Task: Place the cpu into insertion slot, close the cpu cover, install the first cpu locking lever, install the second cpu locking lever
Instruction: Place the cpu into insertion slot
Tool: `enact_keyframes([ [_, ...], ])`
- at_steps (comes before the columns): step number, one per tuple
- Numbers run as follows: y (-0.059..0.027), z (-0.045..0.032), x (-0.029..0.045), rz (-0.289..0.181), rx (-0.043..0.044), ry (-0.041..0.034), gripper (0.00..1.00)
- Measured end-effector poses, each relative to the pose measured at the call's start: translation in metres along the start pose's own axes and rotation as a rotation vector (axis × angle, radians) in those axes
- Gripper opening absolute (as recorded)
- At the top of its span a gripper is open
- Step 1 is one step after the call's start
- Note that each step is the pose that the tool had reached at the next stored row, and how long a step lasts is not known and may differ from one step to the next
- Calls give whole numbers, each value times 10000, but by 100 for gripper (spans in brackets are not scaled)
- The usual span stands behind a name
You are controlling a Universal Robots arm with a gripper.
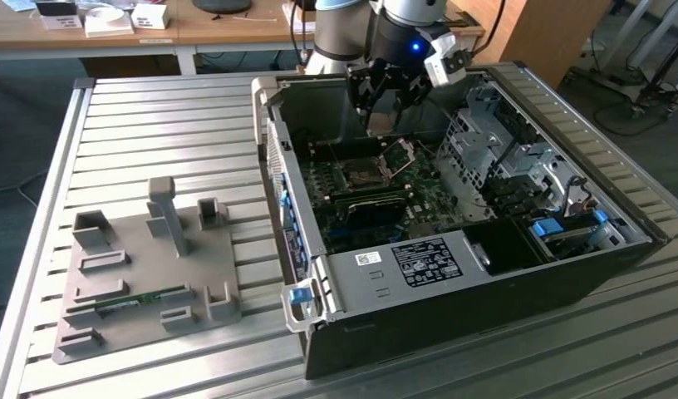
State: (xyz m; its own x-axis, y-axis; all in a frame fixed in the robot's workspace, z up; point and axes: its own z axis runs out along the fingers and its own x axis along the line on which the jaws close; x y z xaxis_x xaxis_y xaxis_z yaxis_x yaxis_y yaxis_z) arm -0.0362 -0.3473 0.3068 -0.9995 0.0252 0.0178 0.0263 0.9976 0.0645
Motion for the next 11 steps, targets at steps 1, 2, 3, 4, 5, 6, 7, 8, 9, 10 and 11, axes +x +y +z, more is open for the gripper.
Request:
enact_keyframes([
  [1,0,7,0,0,-4,-2,54],
  [2,-1,15,0,0,-2,-1,54],
  [3,-2,25,0,0,2,1,54],
  [4,-3,38,-1,0,1,0,54],
  [5,-4,51,-1,0,1,0,54],
  [6,-4,63,-1,0,1,0,54],
  [7,-5,74,-1,0,1,0,54],
  [8,-6,85,-1,0,1,0,54],
  [9,-7,96,-2,0,1,0,54],
  [10,-7,107,-2,0,1,0,54],
  [11,-8,115,-2,-1,1,0,54],
])
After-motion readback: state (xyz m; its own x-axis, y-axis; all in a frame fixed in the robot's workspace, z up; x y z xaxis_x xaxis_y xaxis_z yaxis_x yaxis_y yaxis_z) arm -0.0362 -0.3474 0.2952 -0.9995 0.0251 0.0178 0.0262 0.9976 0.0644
